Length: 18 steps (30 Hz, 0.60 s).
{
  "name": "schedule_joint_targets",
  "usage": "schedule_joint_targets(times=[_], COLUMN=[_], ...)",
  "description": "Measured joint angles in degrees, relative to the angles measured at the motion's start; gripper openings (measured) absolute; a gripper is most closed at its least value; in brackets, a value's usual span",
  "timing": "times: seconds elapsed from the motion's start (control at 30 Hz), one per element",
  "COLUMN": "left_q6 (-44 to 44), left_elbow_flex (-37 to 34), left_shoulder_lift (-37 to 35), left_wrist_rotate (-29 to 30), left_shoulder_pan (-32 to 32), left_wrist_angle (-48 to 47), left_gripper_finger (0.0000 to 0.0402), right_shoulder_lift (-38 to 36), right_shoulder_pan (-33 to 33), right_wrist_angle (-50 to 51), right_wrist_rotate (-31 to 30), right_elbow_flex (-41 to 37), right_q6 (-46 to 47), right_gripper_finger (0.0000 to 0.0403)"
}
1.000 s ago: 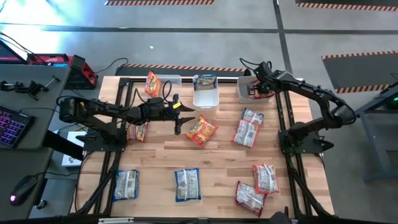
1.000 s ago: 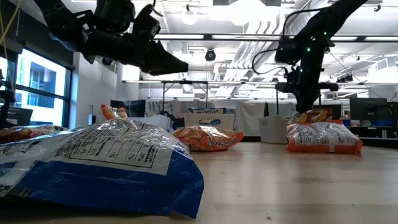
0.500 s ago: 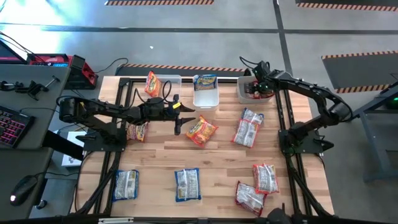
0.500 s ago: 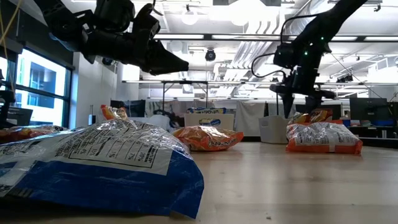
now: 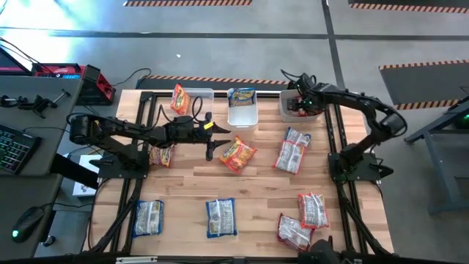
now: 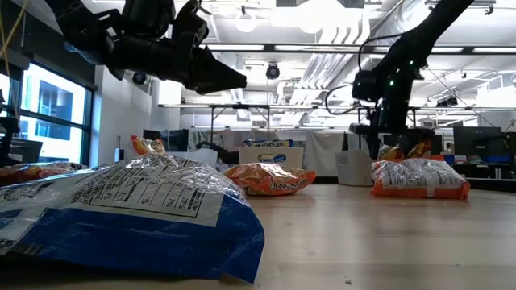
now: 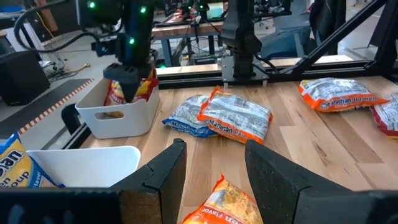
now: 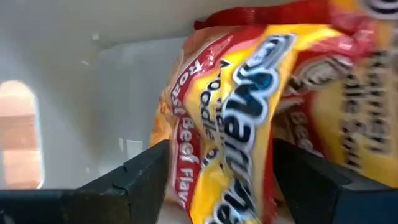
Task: Sort Maruchan noodles
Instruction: Put the middle red noodle pack into the gray bin
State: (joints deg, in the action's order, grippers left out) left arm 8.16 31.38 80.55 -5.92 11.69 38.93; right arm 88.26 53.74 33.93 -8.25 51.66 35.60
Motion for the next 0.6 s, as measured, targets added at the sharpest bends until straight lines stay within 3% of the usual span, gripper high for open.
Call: schedule_joint_targets(times=[0.17,0.3,0.6], left_q6=[0.0,0.2,0.6], left_elbow_flex=[0.0,0.0,0.0], left_shoulder_lift=[0.0,0.0,0.0], left_wrist_rotate=[0.0,0.0,0.0], left_shoulder_pan=[-0.3,-0.3,-0.2], left_wrist_angle=[0.0,-0.1,-0.3], left_gripper_finger=[0.0154,0.0154,0.0154], right_shoulder_lift=[3.3,3.6,3.1], right_shoulder_pan=[-0.1,-0.9,-1.8], right_wrist_angle=[-3.5,-4.2,-4.3], right_wrist_rotate=[0.1,0.0,-2.2], right_elbow_flex=[0.0,0.0,0.0], right_q6=[-0.1,-1.0,-3.3], right_gripper_finger=[0.0259,0.0225,0.0025])
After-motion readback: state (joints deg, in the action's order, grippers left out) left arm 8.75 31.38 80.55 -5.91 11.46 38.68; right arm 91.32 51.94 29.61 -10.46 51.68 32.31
